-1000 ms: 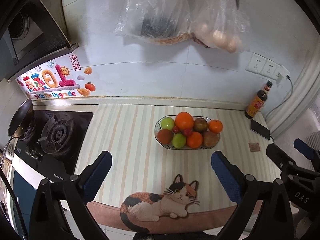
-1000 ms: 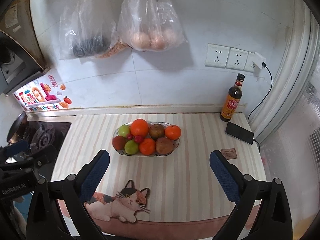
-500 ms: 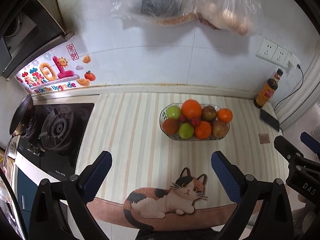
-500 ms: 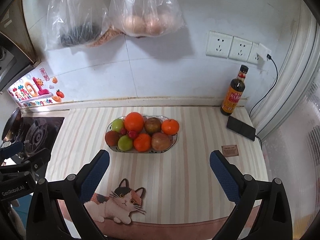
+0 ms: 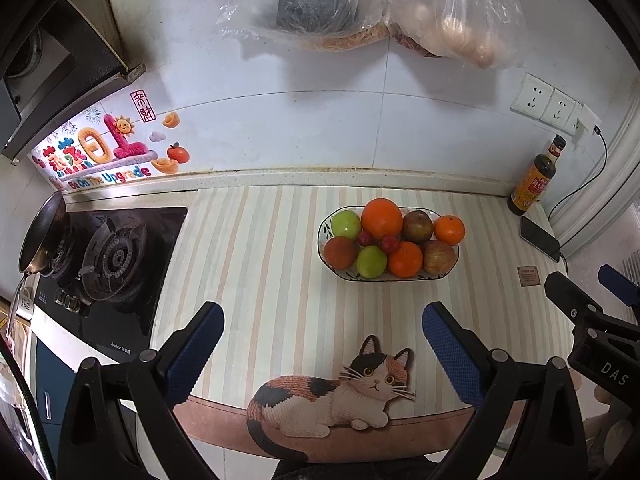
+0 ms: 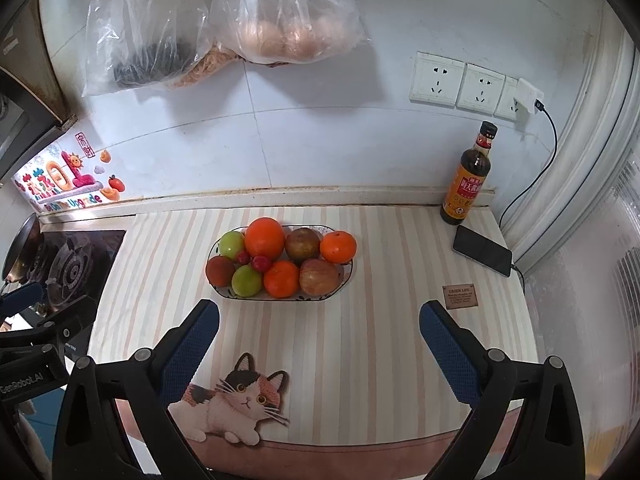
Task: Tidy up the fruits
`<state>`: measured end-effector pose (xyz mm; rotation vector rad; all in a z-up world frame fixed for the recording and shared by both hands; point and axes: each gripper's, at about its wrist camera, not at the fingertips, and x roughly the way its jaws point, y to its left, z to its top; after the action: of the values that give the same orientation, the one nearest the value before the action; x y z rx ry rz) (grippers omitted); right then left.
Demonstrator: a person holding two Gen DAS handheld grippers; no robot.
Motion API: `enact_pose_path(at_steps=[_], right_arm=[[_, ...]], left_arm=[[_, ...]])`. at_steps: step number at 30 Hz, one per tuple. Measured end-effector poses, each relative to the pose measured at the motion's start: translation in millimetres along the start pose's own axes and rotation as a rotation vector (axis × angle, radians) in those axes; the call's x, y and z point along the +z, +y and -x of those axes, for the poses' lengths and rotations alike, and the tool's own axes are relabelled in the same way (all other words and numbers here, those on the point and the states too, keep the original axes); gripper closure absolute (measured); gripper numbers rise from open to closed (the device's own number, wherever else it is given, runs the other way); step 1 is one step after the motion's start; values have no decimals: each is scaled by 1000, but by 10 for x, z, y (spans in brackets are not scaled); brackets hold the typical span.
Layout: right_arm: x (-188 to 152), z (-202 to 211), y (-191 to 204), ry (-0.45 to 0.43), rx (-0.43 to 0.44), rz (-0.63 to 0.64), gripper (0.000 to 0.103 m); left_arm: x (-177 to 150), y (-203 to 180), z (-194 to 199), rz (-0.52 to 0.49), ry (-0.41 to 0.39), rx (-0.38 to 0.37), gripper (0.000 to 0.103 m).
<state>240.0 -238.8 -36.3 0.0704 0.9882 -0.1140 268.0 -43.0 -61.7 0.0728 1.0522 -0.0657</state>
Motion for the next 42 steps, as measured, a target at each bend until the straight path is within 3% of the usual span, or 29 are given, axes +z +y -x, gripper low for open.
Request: enact_pose_path(at_steps=[42], right_arm=[[-113,-1,22,18,24,-20,1]], left_arm=[[-6,-69,19,7,4,-9,1]])
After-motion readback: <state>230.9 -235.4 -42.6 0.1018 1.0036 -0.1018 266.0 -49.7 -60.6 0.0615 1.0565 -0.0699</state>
